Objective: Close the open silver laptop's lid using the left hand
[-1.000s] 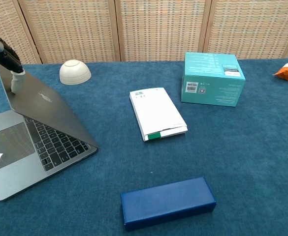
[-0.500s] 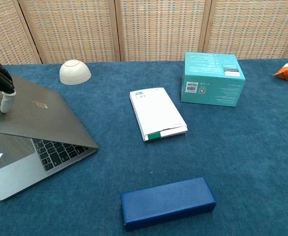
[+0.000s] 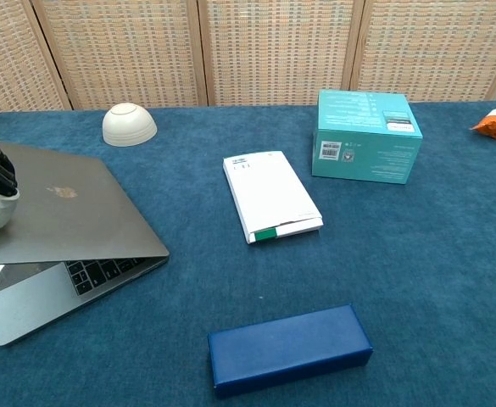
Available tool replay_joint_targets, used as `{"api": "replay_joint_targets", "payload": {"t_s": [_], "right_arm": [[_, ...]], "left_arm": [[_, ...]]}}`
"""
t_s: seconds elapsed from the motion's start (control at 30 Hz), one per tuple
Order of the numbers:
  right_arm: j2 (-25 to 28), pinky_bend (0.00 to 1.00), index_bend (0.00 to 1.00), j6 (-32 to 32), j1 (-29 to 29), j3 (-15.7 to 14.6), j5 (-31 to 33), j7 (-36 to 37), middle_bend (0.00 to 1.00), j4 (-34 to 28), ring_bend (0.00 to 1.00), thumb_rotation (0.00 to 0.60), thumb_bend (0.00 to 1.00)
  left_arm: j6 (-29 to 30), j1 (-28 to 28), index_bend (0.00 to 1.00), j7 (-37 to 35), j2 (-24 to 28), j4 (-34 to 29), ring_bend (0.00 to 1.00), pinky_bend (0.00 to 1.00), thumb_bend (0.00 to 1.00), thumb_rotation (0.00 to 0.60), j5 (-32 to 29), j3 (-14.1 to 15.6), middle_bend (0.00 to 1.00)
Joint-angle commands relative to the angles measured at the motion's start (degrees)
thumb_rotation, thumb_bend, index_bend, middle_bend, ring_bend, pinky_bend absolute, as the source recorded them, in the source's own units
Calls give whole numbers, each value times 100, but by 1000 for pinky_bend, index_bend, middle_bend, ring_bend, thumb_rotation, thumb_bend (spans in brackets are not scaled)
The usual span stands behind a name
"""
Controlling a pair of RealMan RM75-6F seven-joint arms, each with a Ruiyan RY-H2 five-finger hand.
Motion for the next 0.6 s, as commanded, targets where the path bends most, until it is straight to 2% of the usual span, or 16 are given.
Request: {"api": "replay_joint_targets", "payload": {"t_s": [0.03,0.6], "right_arm": [[-3,0,142,1,1,1,1,-5,0,3,0,600,33],[-1,0,142,-11,1,-1,10,13,0,11,0,600,38]], "left_arm": [[11,61,362,47,-99,79,207,171,1000,600,16,50,334],[56,202,363,328,-404,263,208,171,1000,600,-73,236,336]]}}
